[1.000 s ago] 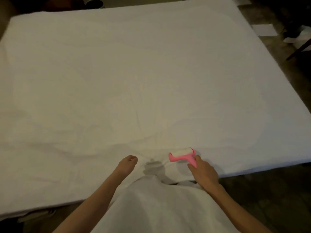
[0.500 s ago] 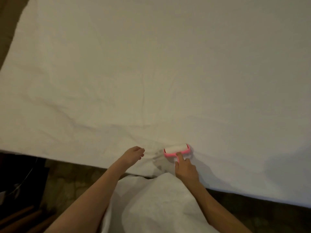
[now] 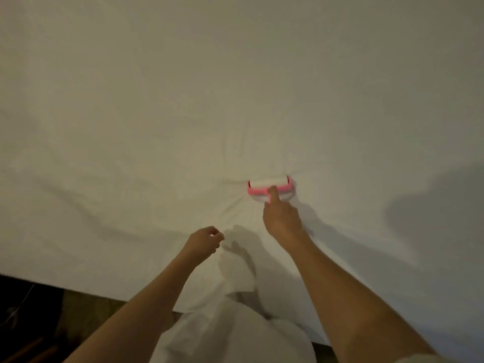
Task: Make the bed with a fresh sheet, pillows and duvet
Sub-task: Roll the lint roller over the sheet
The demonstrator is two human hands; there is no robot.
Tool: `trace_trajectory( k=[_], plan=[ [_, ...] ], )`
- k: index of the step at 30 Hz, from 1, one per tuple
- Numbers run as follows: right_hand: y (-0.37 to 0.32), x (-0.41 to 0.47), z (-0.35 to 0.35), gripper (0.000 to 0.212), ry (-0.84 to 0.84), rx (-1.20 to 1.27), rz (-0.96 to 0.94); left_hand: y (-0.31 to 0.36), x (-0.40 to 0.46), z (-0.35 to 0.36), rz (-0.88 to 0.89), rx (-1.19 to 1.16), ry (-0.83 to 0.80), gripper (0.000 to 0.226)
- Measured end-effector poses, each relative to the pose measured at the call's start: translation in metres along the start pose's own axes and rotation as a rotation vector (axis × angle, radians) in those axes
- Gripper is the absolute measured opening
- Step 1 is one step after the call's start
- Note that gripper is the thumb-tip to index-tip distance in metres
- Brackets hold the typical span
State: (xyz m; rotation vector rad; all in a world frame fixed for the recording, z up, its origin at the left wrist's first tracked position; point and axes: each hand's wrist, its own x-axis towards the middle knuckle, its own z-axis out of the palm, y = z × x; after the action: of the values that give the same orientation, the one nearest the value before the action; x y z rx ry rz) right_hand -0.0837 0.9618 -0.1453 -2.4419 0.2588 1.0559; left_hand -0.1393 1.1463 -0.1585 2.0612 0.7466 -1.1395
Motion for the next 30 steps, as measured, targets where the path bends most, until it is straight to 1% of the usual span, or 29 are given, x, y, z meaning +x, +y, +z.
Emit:
trace_trajectory(
  k=[1,2,5,6,8,10,12,14,17,22,24,27,30],
  plan=[
    [-0.008,0.013,-0.009,0.048,-0.011,0.001,0.0,0.006,0.015,0.0,-0.001,0.075,-0.032,0.022],
    [-0.017,0.026,-0.018,0.05,-0.017,0.009,0.002,0.013,0.03,-0.001,0.001,0.151,-0.062,0.029],
    [-0.044,0.063,-0.041,0.052,-0.007,0.051,0.03,0.026,0.071,0.0,0.006,0.304,-0.096,0.059],
    [-0.053,0.076,-0.047,0.051,0.0,0.068,0.042,0.028,0.083,0.0,0.006,0.302,-0.098,0.066],
    [-0.066,0.102,-0.054,0.05,0.037,0.105,0.042,0.027,0.104,0.0,-0.006,0.228,-0.15,0.071],
    [-0.074,0.127,-0.059,0.049,0.091,0.11,0.007,0.024,0.122,-0.002,-0.019,0.125,-0.232,0.072],
    [-0.079,0.151,-0.067,0.047,0.133,0.097,-0.021,0.017,0.137,-0.003,-0.052,0.028,-0.299,0.066],
    [-0.082,0.171,-0.078,0.045,0.174,0.085,-0.044,0.011,0.15,0.0,-0.085,0.007,-0.342,0.065],
    [-0.088,0.194,-0.089,0.045,0.238,0.076,-0.092,0.006,0.165,0.004,-0.114,0.035,-0.346,0.066],
    [-0.107,0.228,-0.097,0.052,0.28,0.129,-0.069,0.006,0.171,0.004,-0.12,0.053,-0.392,0.065],
    [-0.108,0.233,-0.099,0.053,0.291,0.111,-0.069,0.008,0.17,0.004,-0.115,0.07,-0.387,0.065],
    [-0.103,0.223,-0.092,0.053,0.303,0.079,-0.091,0.01,0.169,0.002,-0.088,0.077,-0.367,0.065],
    [-0.09,0.192,-0.069,0.054,0.282,0.069,-0.073,0.014,0.162,0.0,-0.06,0.075,-0.338,0.065]
  ],
)
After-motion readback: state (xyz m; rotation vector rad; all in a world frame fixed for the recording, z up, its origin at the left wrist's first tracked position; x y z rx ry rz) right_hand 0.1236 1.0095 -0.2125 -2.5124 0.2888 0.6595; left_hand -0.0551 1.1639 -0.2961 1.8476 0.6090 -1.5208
